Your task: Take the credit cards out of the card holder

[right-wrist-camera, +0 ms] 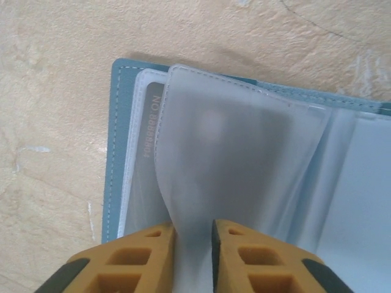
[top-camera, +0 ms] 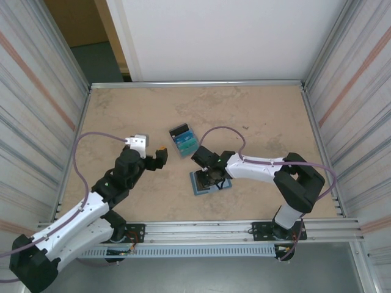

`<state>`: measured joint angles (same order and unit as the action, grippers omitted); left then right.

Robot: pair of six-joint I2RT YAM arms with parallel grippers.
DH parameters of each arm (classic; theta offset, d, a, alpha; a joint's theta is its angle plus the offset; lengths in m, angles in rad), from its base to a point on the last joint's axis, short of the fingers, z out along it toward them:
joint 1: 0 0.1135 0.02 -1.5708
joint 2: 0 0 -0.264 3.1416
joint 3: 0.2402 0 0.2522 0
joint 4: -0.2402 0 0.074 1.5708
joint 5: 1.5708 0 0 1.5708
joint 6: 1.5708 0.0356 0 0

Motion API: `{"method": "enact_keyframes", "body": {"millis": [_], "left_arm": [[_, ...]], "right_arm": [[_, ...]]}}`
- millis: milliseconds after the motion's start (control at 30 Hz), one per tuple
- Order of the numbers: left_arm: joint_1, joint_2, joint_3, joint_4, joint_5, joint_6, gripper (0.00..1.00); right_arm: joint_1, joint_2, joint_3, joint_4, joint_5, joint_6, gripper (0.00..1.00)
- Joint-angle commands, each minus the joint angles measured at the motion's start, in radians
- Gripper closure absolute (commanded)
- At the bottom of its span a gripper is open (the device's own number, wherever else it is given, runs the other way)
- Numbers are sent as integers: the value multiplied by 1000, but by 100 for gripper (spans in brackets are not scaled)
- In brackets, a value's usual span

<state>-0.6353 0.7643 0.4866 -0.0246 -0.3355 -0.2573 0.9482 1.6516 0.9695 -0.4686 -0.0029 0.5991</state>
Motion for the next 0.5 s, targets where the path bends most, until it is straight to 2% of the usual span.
{"method": "enact_keyframes", "body": {"millis": [0, 467], "left_arm": [[-7, 5, 45, 28, -25, 29, 1], [-9, 51, 72, 17, -24, 38, 1]], "right_arm": [[-14, -50, 6, -40, 51, 23, 72], [-56, -127, -34, -93, 114, 48, 66]]}}
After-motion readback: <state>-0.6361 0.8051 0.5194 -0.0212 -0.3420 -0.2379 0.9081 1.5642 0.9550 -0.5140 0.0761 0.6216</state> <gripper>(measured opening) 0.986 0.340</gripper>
